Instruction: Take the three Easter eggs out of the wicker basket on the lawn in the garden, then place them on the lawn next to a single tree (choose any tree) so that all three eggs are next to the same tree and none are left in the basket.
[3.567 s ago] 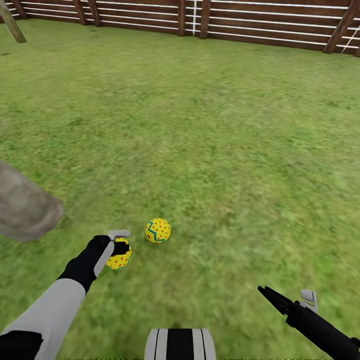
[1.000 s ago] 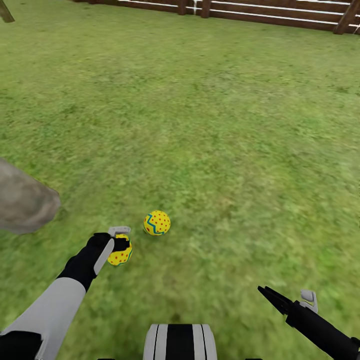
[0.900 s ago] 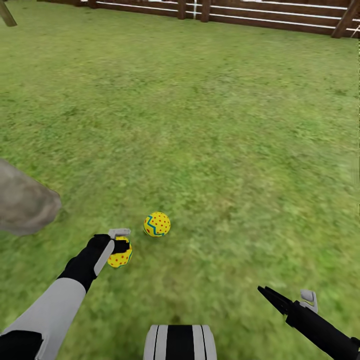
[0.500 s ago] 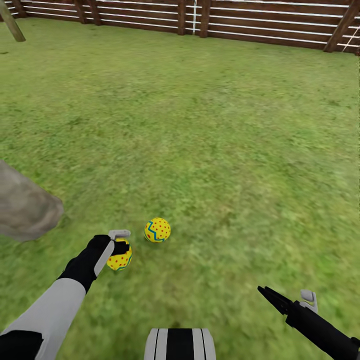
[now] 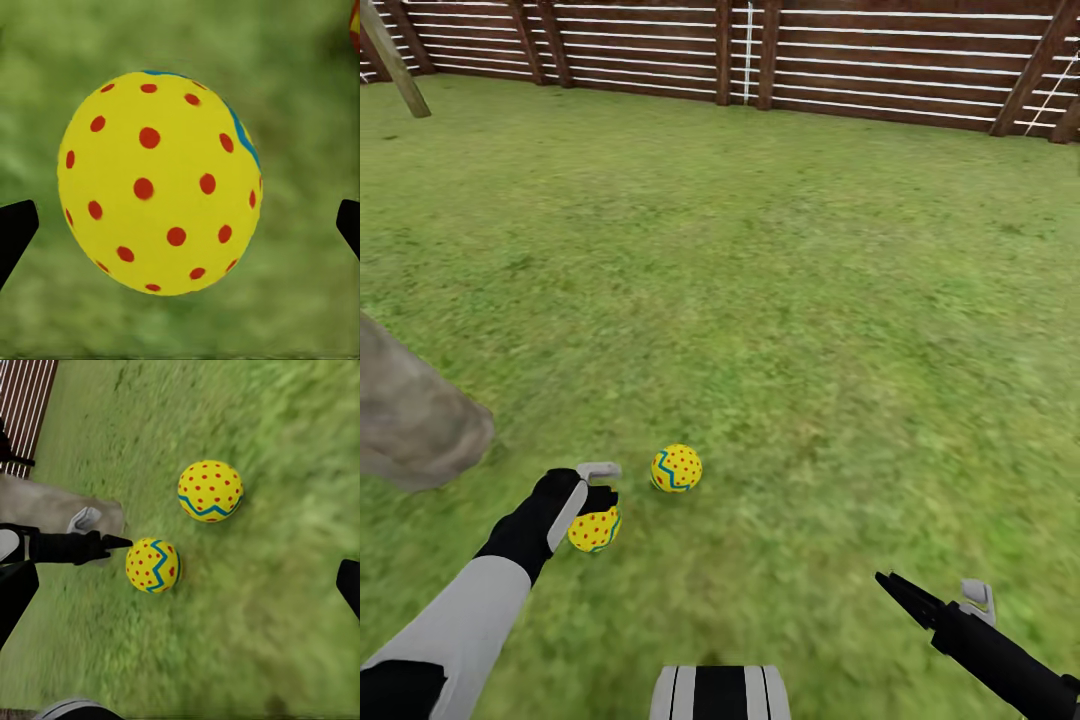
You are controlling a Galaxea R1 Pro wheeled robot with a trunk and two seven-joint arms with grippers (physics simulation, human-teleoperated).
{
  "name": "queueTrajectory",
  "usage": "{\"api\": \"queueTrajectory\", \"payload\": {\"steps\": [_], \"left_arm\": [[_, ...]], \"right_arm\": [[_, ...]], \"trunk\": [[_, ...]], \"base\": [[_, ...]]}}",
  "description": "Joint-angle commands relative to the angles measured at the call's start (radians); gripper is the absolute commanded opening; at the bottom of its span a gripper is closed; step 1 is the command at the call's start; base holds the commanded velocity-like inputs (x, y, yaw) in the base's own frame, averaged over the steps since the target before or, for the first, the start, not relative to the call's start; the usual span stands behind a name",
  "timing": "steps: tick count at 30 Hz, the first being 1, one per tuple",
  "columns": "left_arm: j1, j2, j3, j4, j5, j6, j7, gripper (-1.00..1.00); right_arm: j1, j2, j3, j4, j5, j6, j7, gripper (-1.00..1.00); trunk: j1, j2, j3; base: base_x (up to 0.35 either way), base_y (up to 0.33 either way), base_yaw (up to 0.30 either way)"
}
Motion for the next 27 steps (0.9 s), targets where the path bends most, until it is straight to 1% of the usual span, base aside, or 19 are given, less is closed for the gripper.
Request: {"api": "queueTrajectory", "payload": {"steps": [1,9,12,27], "left_arm": [[0.0,0.001,-0.005,-0.001,0.011,0.003,0.009,1.0],[0.0,0.001,-0.007,-0.001,0.01,0.003,0.009,1.0],[0.0,0.001,-0.007,-0.001,0.01,0.003,0.01,1.0],[0.0,0.001,-0.009,-0.002,0.009,0.001,0.011,1.0]], "right_arm": [[0.0,0.0,-0.001,0.0,-0.004,0.007,0.001,1.0],[0.0,0.0,-0.001,0.0,-0.003,0.007,0.001,1.0],[0.0,0.0,-0.001,0.0,0.001,0.007,0.001,1.0],[0.0,0.0,-0.001,0.0,0.004,0.007,0.0,1.0]], "trunk": [[-0.001,0.0,0.003],[-0.005,0.002,0.034],[-0.006,0.003,0.046],[-0.013,0.006,0.104]], "base": [[-0.311,0.0,0.0],[-0.339,0.0,0.0],[-0.248,0.0,0.0],[-0.016,0.0,0.0]]}}
